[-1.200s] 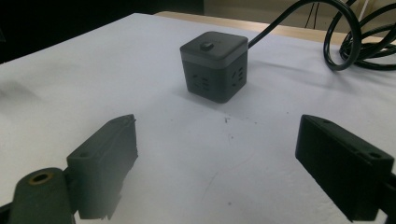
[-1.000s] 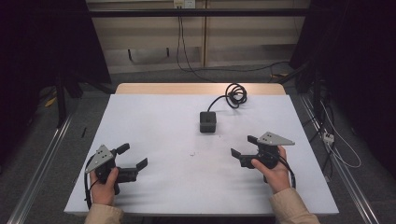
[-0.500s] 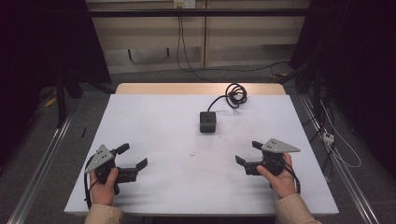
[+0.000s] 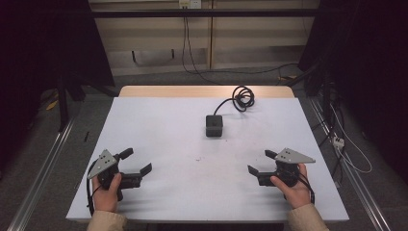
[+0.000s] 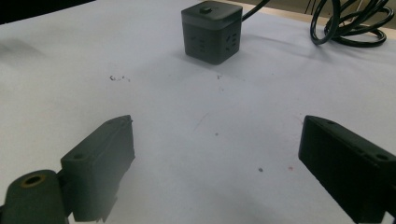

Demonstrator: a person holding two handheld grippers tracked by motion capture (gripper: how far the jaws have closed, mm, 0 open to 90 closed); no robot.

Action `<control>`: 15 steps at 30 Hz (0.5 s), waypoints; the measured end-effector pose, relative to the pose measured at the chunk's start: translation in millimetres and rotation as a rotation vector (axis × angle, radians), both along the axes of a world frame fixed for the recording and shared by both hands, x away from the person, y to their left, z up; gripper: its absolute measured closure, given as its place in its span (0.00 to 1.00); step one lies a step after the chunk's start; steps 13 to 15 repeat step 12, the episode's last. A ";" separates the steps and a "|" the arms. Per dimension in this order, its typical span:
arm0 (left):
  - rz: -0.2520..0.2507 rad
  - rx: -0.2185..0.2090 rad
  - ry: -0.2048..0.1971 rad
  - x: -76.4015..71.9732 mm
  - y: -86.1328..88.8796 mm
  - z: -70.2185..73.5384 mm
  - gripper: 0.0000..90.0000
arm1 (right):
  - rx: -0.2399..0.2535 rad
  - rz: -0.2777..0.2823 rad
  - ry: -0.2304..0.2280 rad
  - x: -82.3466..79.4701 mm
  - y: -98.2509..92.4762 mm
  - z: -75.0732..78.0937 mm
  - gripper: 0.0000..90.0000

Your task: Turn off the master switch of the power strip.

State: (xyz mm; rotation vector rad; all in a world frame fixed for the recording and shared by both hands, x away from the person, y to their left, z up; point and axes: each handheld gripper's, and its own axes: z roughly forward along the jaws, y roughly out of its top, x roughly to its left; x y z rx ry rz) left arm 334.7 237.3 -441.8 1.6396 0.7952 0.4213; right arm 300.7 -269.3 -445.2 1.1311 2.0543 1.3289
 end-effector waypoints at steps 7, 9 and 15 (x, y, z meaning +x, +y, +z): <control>-0.001 0.003 0.001 0.4 0.1 -0.1 0.03 | -0.002 -0.006 0.008 -8.6 -9.0 -5.3 0.11; -0.002 0.003 0.001 0.5 0.0 -0.1 0.03 | 0.005 -0.010 0.010 -9.8 -10.8 -6.4 0.11; -0.003 0.010 0.002 0.9 0.2 -0.3 0.03 | 0.004 -0.006 0.014 -10.0 -10.9 -7.9 0.11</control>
